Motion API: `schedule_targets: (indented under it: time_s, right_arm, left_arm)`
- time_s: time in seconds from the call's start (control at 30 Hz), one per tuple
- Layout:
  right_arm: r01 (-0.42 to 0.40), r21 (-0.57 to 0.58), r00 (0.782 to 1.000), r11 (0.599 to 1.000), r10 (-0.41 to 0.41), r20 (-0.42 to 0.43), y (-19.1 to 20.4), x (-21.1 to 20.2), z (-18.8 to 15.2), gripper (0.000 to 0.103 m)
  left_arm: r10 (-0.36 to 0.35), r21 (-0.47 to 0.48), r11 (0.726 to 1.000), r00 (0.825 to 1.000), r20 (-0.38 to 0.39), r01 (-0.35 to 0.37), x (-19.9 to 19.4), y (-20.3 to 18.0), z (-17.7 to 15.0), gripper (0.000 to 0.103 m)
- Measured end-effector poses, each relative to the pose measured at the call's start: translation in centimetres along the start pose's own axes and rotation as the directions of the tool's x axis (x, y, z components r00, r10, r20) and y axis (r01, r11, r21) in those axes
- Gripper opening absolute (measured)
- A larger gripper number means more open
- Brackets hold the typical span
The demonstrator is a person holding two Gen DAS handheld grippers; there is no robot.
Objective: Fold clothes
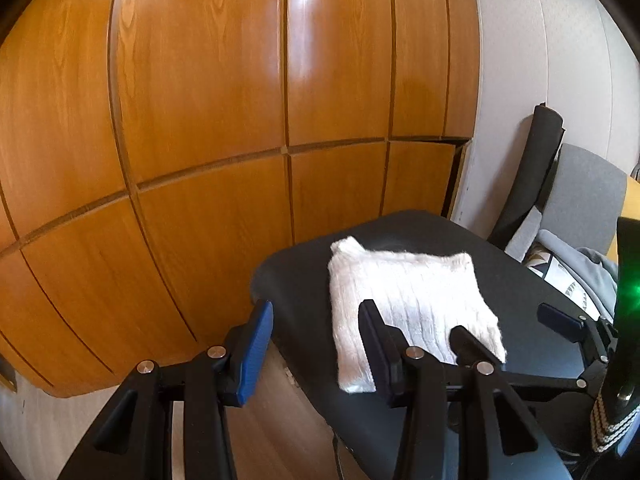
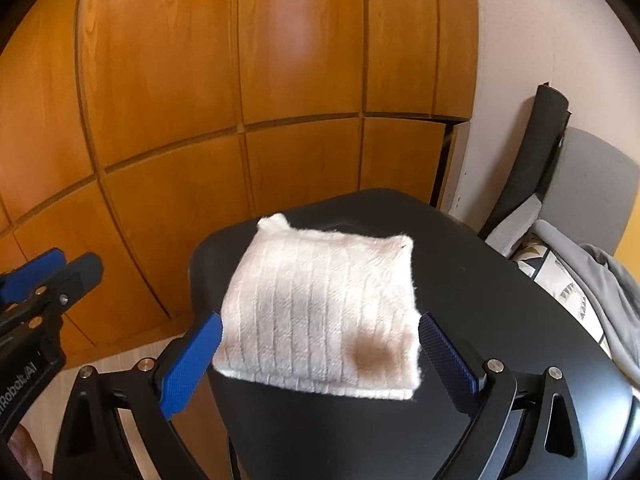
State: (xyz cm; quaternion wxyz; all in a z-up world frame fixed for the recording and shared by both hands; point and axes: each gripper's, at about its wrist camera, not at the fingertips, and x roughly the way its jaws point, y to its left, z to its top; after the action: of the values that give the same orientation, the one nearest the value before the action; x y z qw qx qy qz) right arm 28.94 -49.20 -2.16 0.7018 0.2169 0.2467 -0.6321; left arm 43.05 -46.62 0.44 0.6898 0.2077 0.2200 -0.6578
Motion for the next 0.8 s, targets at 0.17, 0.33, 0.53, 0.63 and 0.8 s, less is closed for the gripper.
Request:
schedule_targets:
  time_s: [0.17, 0.33, 0.53, 0.63, 0.8]
  right_arm:
    - [-0.001, -0.002, 1.000, 1.000, 0.001, 0.002, 0.1, 0.2, -0.4, 0.100]
    - [-0.005, 0.012, 1.000, 1.000, 0.005, 0.007, -0.2, -0.1, -0.7, 0.100]
    - [-0.010, 0.041, 1.000, 0.999, 0.010, 0.004, -1.1, -0.2, -1.1, 0.100]
    - [-0.010, 0.043, 1.000, 0.999, 0.010, -0.004, -1.3, -0.2, -1.3, 0.100]
    - [-0.013, 0.042, 1.000, 0.999, 0.014, -0.017, -1.5, 0.1, -1.7, 0.100]
  left_arm:
    - [-0.034, -0.014, 0.999, 0.999, -0.020, 0.034, -0.3, -0.1, -0.7, 0.045]
    - [-0.032, -0.018, 0.999, 0.999, -0.026, 0.032, -0.1, -0.2, -0.9, 0.045]
    - [-0.049, -0.019, 0.999, 0.998, -0.032, 0.048, 0.5, -0.4, -0.7, 0.045]
    - [-0.059, -0.018, 0.998, 0.997, -0.043, 0.059, 0.5, -0.5, -0.8, 0.045]
    - [-0.071, -0.014, 0.997, 0.997, -0.041, 0.071, 0.5, -0.6, -1.0, 0.045]
